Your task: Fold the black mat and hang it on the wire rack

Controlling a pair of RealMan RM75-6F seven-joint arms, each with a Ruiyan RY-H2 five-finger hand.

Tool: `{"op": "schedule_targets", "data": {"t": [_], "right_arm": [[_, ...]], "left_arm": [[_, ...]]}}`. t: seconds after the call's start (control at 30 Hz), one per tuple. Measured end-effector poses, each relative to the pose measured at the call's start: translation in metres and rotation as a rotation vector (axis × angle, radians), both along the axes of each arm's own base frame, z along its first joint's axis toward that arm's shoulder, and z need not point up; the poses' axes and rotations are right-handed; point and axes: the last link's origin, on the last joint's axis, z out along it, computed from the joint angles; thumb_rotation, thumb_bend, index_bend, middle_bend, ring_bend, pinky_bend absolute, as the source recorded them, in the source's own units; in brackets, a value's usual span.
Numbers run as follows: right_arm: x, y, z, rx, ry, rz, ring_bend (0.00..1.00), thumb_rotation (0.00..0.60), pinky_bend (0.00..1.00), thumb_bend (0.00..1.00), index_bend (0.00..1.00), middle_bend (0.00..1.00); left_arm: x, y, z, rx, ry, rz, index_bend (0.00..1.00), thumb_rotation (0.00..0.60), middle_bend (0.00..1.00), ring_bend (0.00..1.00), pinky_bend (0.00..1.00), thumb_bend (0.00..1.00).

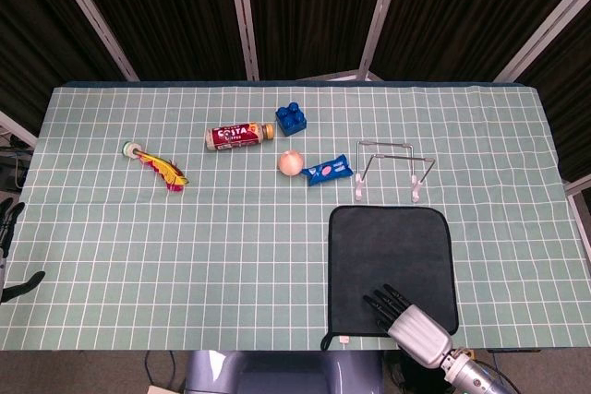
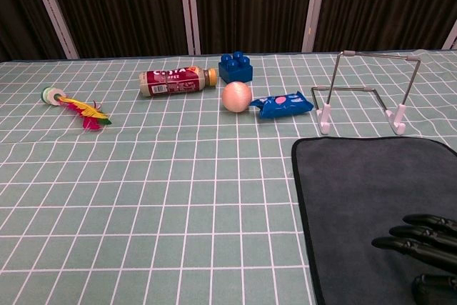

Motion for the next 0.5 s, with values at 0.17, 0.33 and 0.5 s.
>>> {"op": "schedule_targets", "data": {"t": [0.17, 0.33, 0.5], "right_arm": [[-0.002, -0.0018, -0.0009, -0.01, 0.005, -0.003, 0.0, 0.6, 0.0, 0.19, 0.39, 0.0], [-0.0038, -0.0024, -0.0014, -0.012, 0.012, -0.006, 0.0, 0.6, 0.0, 0.19, 0.39, 0.0], [-0.0033, -0.0039, -0.0004, -0.022, 0.004, -0.009, 0.0, 0.6, 0.0, 0.21, 0.39, 0.0]], "left_arm": [[0.0, 0.0002, 0.0, 0.0, -0.001, 0.001, 0.0, 0.6, 0.0, 0.0, 0.0, 0.0], [0.0005, 0.0, -0.0006, -0.002, 0.002, -0.001, 0.0, 0.6, 0.0, 0.0, 0.0, 0.0], [0.0002, 0.0004, -0.0012, -0.003, 0.002, 0.0, 0.0, 0.6, 0.0, 0.0, 0.0, 0.0]]}}
